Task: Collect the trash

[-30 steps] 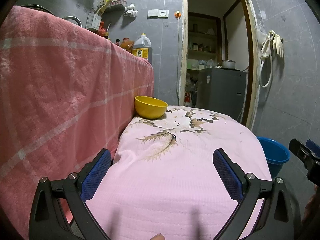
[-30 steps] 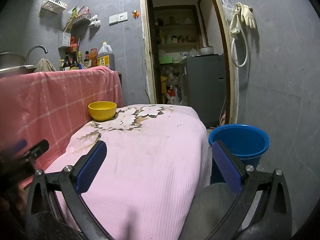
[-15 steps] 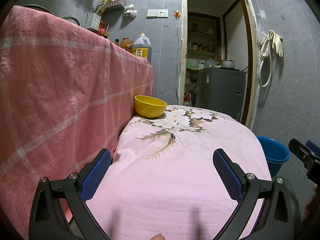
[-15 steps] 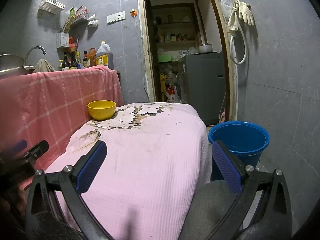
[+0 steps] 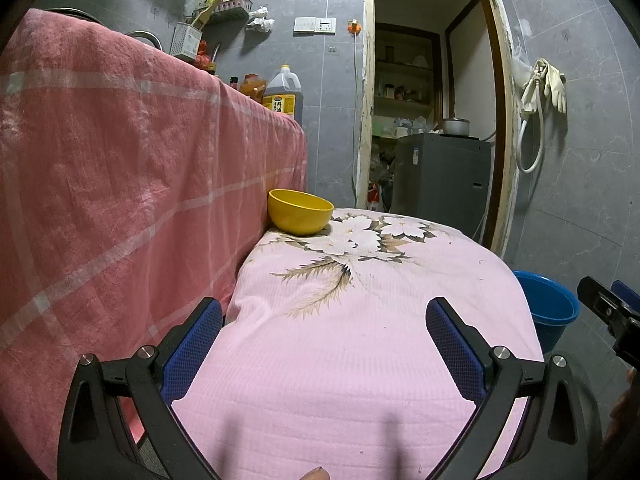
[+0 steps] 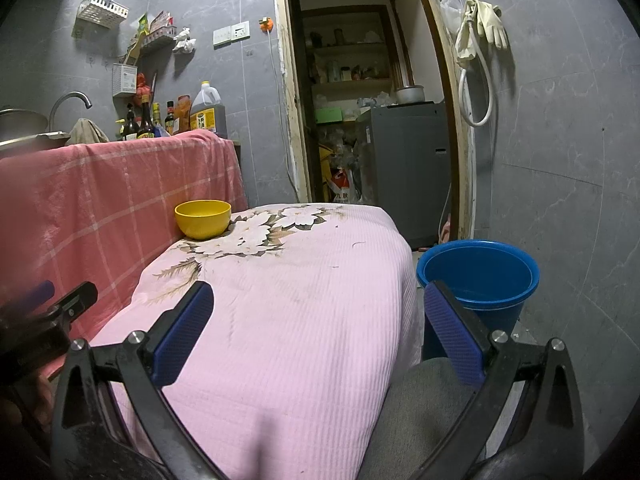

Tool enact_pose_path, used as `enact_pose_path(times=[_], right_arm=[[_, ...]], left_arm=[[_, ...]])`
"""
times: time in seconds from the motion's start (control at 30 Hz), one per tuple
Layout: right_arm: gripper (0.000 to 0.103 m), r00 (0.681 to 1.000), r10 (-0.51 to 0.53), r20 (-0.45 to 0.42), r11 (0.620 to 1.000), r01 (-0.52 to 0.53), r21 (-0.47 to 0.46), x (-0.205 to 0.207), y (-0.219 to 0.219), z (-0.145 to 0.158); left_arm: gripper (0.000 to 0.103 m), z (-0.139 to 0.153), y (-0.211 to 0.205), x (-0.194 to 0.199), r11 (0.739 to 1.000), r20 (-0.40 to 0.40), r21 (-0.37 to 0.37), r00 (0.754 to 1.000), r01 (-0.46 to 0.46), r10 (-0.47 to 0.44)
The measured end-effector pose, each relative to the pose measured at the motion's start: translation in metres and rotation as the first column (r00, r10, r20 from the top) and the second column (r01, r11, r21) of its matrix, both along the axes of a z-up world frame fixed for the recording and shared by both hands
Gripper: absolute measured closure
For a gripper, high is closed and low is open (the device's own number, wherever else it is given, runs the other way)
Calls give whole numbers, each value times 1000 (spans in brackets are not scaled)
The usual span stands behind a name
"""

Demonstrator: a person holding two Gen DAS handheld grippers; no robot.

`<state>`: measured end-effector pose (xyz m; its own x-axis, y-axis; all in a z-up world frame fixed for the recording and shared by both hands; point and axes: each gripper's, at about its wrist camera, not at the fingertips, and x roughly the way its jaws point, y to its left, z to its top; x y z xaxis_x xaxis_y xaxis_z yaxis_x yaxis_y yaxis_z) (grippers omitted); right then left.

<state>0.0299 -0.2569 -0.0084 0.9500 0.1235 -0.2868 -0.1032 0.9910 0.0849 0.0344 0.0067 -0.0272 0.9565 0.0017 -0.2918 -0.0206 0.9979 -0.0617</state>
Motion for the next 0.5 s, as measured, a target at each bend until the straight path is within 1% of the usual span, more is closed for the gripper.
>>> enact_pose_path(times=[0.5], right_arm=[[0,1000,0,0,1000,0,1,0,-1,0]], left_arm=[[3,0,1,0,1000,0,3,1000,3,-3]])
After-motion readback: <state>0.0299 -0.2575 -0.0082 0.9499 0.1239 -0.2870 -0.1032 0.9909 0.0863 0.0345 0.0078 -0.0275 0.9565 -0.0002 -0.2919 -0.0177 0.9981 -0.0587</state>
